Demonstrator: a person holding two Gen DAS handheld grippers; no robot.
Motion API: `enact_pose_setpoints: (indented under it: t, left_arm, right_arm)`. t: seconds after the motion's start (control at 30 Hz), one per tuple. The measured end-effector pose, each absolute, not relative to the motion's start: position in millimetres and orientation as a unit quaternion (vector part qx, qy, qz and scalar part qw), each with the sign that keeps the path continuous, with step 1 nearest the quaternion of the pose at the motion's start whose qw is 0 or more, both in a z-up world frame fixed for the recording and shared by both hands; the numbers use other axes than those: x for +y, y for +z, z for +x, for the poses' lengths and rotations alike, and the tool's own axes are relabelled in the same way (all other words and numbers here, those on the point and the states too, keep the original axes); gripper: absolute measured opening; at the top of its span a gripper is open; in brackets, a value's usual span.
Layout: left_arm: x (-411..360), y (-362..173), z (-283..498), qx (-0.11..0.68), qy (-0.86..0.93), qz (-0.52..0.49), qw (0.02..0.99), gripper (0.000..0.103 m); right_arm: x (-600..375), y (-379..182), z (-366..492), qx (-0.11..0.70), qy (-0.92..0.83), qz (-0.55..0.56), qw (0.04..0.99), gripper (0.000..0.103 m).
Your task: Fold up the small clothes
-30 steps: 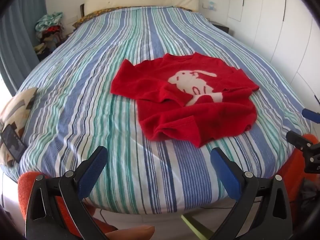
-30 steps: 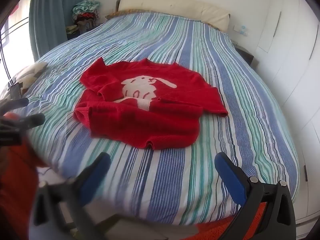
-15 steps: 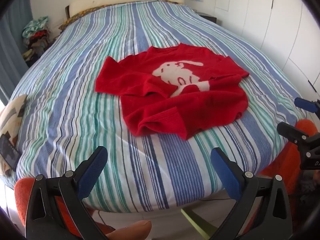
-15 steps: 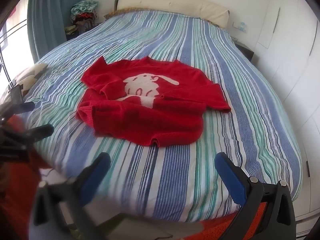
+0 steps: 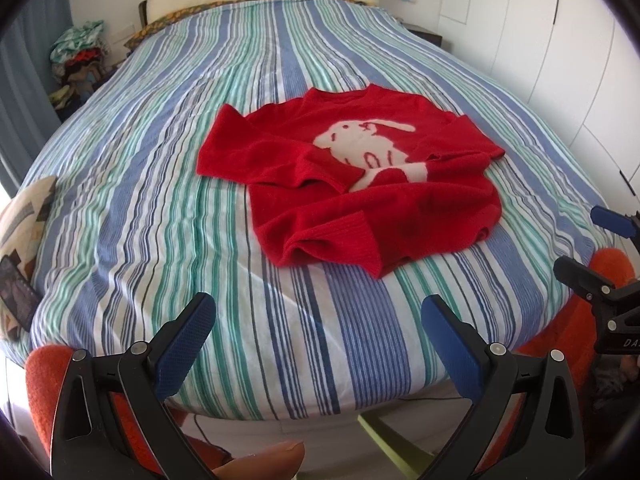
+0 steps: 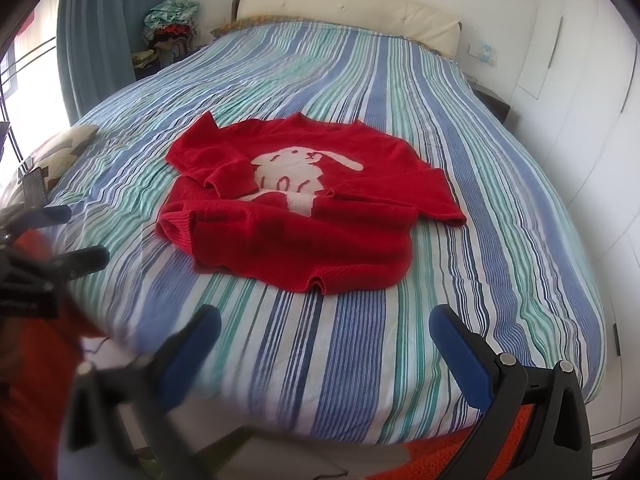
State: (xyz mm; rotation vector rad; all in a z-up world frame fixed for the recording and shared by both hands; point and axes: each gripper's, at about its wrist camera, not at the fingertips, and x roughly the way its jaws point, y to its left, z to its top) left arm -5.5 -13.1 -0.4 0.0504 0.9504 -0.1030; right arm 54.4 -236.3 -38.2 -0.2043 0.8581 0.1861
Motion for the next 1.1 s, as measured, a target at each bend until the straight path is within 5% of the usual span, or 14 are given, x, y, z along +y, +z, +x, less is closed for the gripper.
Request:
enact_pose_setpoints:
  t: [1.1]
  left_arm:
    - [-14.3, -5.6, -5.1, 0.463, -0.043, 0.033, 0.885, 0.102]
  right_arm:
    - [-232.5, -41.6, 53.4, 0.419, 0.094, -0.093, 0.898, 0.103]
